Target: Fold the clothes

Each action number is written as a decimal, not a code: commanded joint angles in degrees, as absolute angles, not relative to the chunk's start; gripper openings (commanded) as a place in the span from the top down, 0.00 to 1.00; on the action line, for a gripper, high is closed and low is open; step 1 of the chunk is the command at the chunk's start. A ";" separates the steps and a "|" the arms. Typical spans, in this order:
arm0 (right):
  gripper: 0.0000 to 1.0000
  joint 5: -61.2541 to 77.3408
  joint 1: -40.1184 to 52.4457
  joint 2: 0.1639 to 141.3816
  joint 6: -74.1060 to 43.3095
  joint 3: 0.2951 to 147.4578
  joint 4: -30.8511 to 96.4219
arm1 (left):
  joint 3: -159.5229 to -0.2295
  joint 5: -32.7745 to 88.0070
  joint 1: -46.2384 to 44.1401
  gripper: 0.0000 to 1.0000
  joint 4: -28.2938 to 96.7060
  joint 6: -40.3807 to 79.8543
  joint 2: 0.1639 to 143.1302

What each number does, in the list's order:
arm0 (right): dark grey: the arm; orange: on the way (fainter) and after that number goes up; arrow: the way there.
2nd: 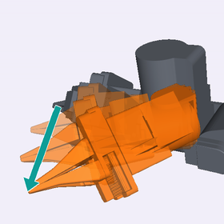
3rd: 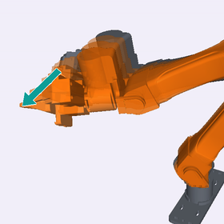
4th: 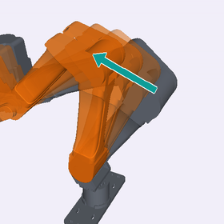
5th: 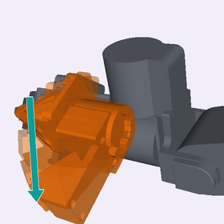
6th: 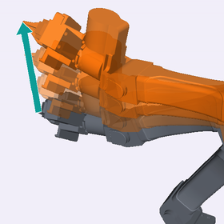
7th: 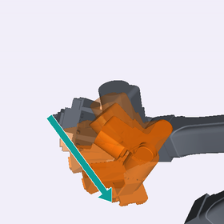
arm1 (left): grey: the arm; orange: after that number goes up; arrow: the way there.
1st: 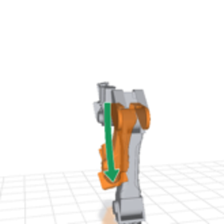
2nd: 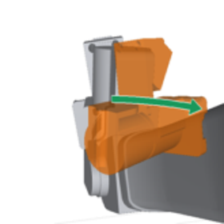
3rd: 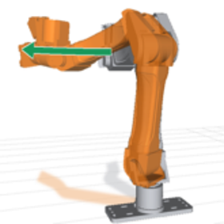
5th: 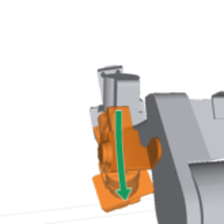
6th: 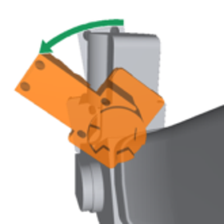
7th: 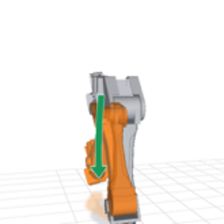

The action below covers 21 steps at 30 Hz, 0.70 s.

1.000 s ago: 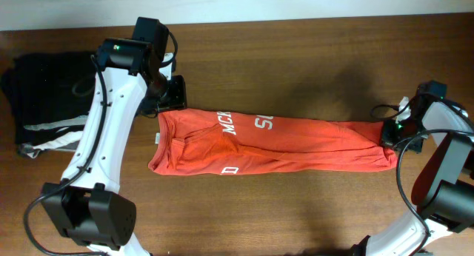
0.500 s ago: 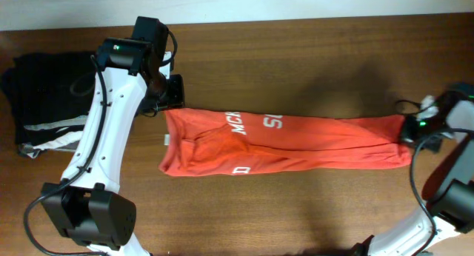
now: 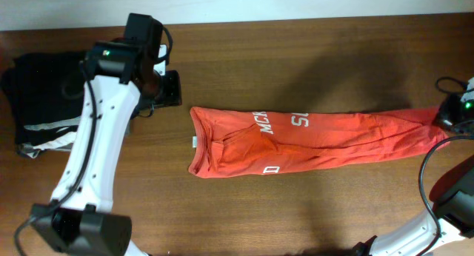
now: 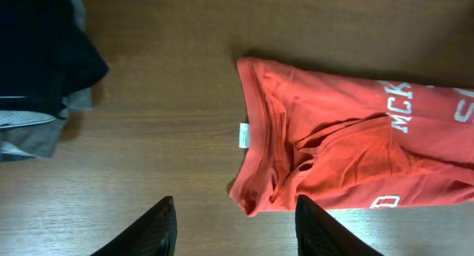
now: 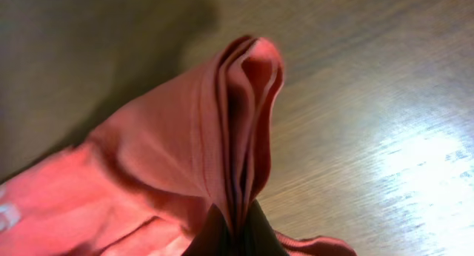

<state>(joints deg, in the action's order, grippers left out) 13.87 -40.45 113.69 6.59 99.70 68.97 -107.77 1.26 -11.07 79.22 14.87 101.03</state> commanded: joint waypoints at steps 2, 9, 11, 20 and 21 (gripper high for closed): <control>0.96 19.14 -37.63 113.54 9.23 104.60 73.63 | -107.68 -1.15 -10.66 0.48 79.00 15.59 98.52; 0.96 22.52 -29.61 111.24 11.66 105.47 79.35 | -107.68 -1.39 -10.66 0.48 77.82 15.62 98.54; 0.96 22.50 -26.68 110.54 11.81 105.47 80.58 | -107.68 -1.39 -10.66 0.48 77.49 15.59 98.54; 0.96 22.50 -13.89 109.73 12.23 105.45 84.14 | -107.68 -3.11 -10.66 0.48 76.79 15.62 98.54; 0.96 22.50 -12.49 109.73 12.23 105.45 84.49 | -107.68 -3.51 -10.66 0.48 76.77 15.62 98.54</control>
